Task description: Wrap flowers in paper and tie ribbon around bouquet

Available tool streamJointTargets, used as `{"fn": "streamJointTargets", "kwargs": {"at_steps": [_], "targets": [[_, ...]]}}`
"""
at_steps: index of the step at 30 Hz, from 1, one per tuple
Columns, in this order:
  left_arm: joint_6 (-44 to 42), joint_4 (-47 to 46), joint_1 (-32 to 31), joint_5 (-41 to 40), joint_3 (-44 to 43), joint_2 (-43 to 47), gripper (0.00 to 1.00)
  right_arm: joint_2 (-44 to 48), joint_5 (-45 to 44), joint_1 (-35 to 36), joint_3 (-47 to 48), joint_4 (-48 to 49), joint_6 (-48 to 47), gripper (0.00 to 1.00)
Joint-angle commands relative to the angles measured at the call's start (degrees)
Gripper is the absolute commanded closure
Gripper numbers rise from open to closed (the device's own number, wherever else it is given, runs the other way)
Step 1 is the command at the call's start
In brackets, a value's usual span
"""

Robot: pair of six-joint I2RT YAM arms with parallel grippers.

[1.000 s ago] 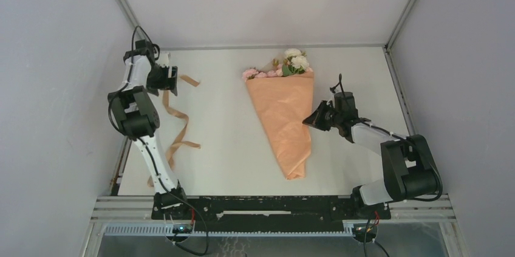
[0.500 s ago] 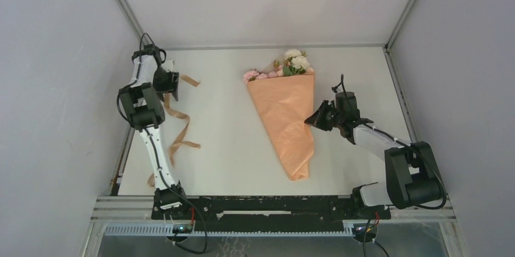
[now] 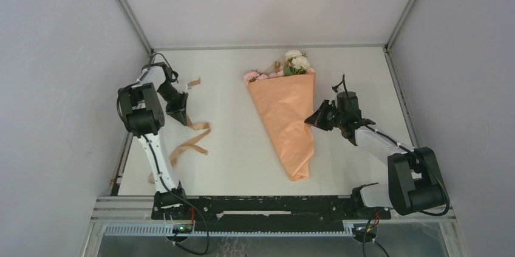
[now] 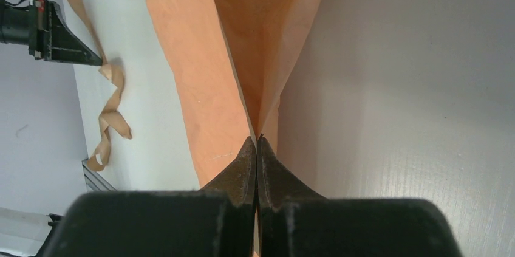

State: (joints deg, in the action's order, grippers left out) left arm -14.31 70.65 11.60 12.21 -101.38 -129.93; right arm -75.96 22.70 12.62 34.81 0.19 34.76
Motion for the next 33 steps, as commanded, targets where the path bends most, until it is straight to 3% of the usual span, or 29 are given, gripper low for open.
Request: {"fn": "streamJointTargets", "kwargs": {"at_steps": [1, 7, 14, 16, 18, 20, 23, 28, 33], "targets": [[-2.7, -7.4, -4.5, 10.4, 7.7, 4.8, 1.0, 2.0, 3.2, -1.3, 1.0, 2.5, 0.0, 1.0], [-9.8, -12.0, -14.1, 8.1, 13.3, 17.6, 1.0, 2.2, 8.5, -4.4, 1.0, 4.7, 2.6, 1.0], [-26.9, -1.6, -32.4, 13.9, 16.8, 24.6, 1.0, 0.8, 11.6, -7.1, 2.6, 4.8, 3.2, 1.0], [-27.3, 0.1, -35.4, 13.3, 16.0, 24.9, 1.0, 0.8, 11.4, -7.3, 3.2, 3.7, 2.5, 1.0], [-20.0, -3.3, -34.2, 12.0, 13.6, 24.4, 1.0, 1.2, 11.2, -7.3, 3.3, 3.0, 2.0, 1.0], [-8.0, -8.2, -29.6, 10.9, 9.6, 22.8, 0.85, 1.7, 10.6, -7.3, 3.2, 2.0, 1.4, 1.0], [9.6, -18.4, -20.3, 7.8, 7.8, 21.9, 0.5, 2.4, 9.7, -7.3, 3.2, 0.8, 0.3, 1.0], [15.7, -25.7, -11.9, -7.6, 0.3, 15.2, 0.01, 3.3, 8.4, -7.3, 3.2, 0.1, -0.5, 1.0], [19.6, -15.9, -6.0, -4.9, -15.4, 0.0, 0.0, 3.8, 7.7, -7.3, 3.3, -1.8, -0.6, 1.0]]}}
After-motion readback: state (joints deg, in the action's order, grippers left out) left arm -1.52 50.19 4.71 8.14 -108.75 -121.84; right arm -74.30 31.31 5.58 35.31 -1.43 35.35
